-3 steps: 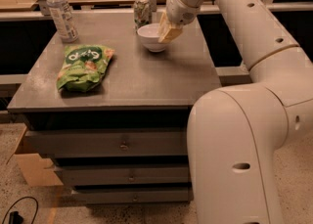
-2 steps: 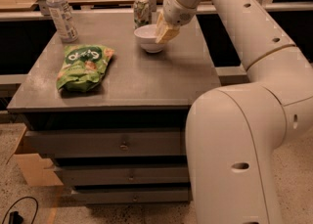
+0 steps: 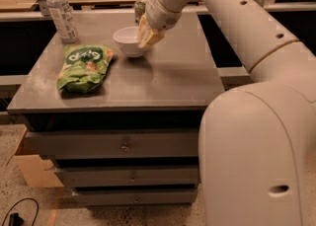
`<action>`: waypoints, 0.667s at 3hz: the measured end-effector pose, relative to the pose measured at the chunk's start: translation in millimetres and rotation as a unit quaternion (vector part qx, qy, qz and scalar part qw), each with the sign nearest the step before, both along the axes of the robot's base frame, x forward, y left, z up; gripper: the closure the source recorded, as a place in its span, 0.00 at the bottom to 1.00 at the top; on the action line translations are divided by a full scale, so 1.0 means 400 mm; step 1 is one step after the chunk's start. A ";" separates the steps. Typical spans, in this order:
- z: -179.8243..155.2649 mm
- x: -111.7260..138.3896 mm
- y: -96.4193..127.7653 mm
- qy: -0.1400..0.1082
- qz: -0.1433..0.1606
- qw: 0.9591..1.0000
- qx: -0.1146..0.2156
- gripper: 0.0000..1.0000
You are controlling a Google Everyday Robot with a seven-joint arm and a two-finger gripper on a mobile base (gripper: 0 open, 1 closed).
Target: Move white bowl near green rice chip bag
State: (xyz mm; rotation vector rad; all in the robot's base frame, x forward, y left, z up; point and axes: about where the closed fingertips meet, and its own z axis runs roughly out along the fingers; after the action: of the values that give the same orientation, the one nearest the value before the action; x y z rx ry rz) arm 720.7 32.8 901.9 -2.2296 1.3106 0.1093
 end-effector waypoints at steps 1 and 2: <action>-0.019 -0.072 0.046 -0.003 0.022 1.000 0.016 0.97; -0.036 -0.108 0.064 -0.001 0.025 0.999 0.026 0.74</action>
Offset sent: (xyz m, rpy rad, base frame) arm -0.0623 0.0301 -0.0183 0.0758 -0.0055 0.0522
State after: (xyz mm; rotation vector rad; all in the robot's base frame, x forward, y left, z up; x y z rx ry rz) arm 677.7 58.6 887.4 -2.2193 1.2374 0.1576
